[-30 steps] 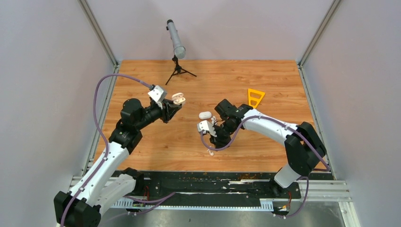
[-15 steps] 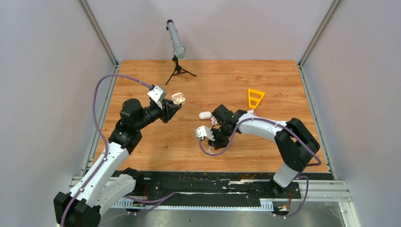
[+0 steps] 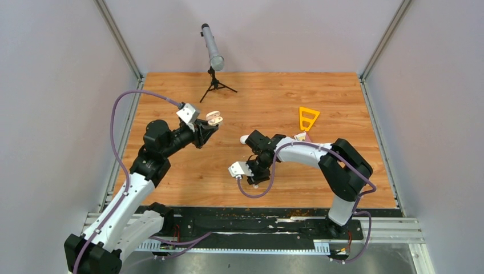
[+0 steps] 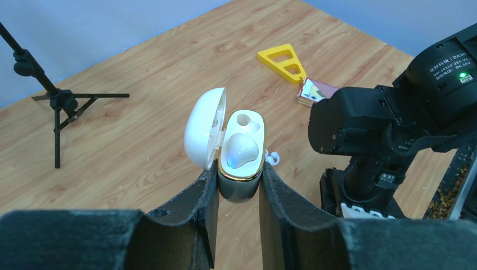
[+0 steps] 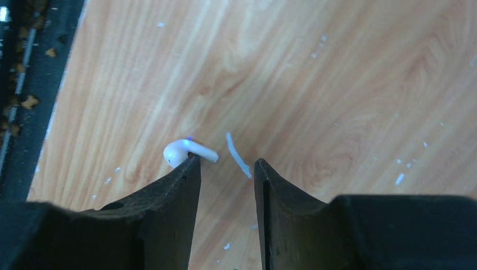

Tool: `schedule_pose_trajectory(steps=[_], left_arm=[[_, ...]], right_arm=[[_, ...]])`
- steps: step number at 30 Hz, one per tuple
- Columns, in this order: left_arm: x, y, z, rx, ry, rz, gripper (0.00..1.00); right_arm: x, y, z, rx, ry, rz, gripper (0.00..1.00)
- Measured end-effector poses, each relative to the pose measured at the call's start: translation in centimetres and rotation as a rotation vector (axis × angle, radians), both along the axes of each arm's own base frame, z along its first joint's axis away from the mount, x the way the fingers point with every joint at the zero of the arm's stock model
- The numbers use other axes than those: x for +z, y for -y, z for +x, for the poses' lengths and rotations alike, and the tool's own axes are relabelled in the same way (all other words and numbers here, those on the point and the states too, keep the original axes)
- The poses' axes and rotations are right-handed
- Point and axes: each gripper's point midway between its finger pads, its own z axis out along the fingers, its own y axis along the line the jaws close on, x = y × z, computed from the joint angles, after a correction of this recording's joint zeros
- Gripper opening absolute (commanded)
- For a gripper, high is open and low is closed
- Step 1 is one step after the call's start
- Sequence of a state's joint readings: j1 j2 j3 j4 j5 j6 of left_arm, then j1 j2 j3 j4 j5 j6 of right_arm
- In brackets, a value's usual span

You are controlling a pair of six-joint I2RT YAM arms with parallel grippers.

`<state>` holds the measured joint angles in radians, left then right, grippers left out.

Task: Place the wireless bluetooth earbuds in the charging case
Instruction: Pick up the earbud from the center of the board.

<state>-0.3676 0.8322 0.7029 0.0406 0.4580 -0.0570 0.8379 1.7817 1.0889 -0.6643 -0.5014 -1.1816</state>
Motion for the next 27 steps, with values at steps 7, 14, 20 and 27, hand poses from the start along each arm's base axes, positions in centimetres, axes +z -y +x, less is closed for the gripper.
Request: schedule_pose_trajectory(steps=[7,14,20,27], left_arm=[[0.2,-0.1,0.0,0.003,0.005,-0.003,0.01],[0.3,-0.1,0.0,0.004,0.01,-0.005,0.01],[0.3,-0.1,0.0,0.004,0.011,-0.005,0.01],[0.5,-0.2,0.0,0.006,0.015,-0.007,0.01]], right_arm=[[0.0,0.4,-1.6,0.085,-0.028,-0.015,0.49],[0.1,0.5,-3.3,0.133,-0.088,-0.04,0.46],[0.2,0.2,-4.4,0.152,-0.143,-0.036,0.43],[0.2,-0.1,-4.8,0.113,-0.18,-0.029,0.35]])
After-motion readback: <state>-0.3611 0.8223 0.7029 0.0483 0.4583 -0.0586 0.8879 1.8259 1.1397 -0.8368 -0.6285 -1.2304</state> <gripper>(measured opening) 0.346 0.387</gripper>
